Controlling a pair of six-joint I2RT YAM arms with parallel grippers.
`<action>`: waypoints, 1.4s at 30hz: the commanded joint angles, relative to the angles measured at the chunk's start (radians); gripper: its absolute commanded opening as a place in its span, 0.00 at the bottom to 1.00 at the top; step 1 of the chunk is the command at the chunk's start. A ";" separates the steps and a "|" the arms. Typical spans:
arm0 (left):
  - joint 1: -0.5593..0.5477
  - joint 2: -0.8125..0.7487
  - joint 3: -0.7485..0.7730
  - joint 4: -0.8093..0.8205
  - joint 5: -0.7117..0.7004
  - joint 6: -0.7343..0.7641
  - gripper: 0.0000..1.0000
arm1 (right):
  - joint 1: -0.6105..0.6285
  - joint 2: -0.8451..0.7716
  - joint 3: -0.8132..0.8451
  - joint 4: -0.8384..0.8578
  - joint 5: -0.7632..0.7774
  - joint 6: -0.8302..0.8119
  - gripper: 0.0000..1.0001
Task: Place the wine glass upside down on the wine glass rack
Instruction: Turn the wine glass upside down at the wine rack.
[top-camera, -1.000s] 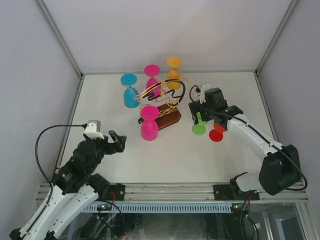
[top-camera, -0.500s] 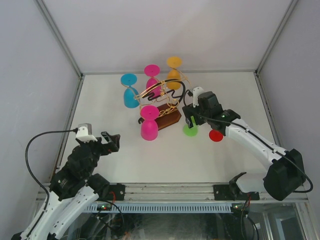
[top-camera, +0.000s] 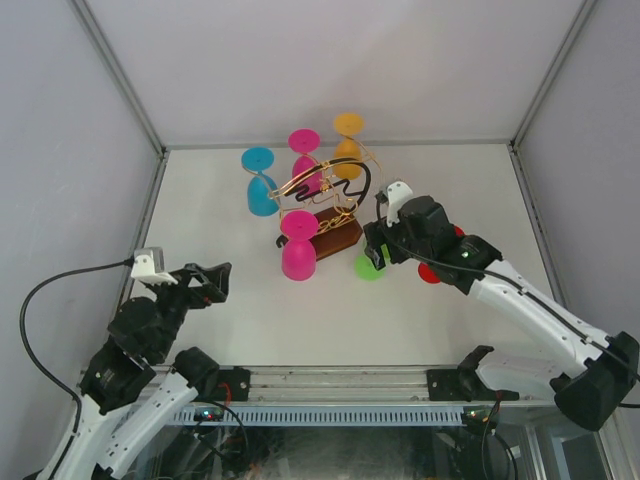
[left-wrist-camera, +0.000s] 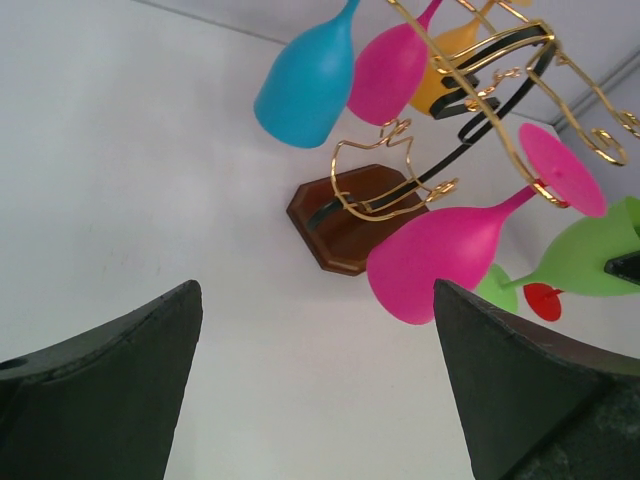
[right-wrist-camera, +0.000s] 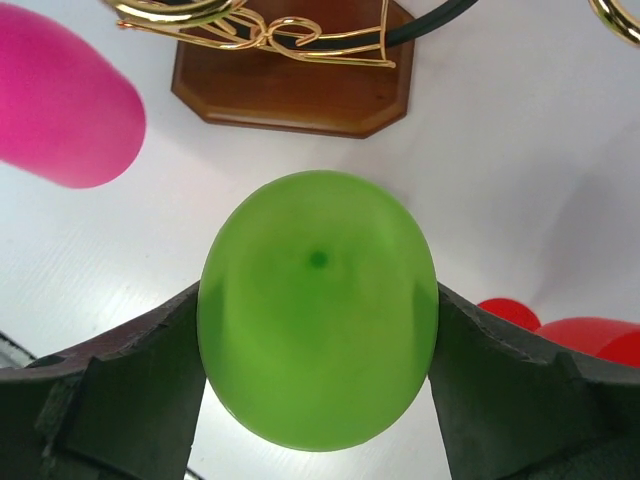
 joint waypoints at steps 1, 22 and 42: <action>-0.004 0.061 0.079 0.041 0.086 0.041 1.00 | 0.013 -0.091 0.012 -0.027 -0.033 0.053 0.75; -0.819 0.438 0.199 0.161 -0.463 -0.051 0.98 | 0.000 -0.258 0.017 -0.093 -0.145 0.136 0.74; -0.706 0.772 0.301 0.491 -0.059 -0.007 1.00 | -0.035 -0.467 0.077 -0.110 -0.222 0.281 0.71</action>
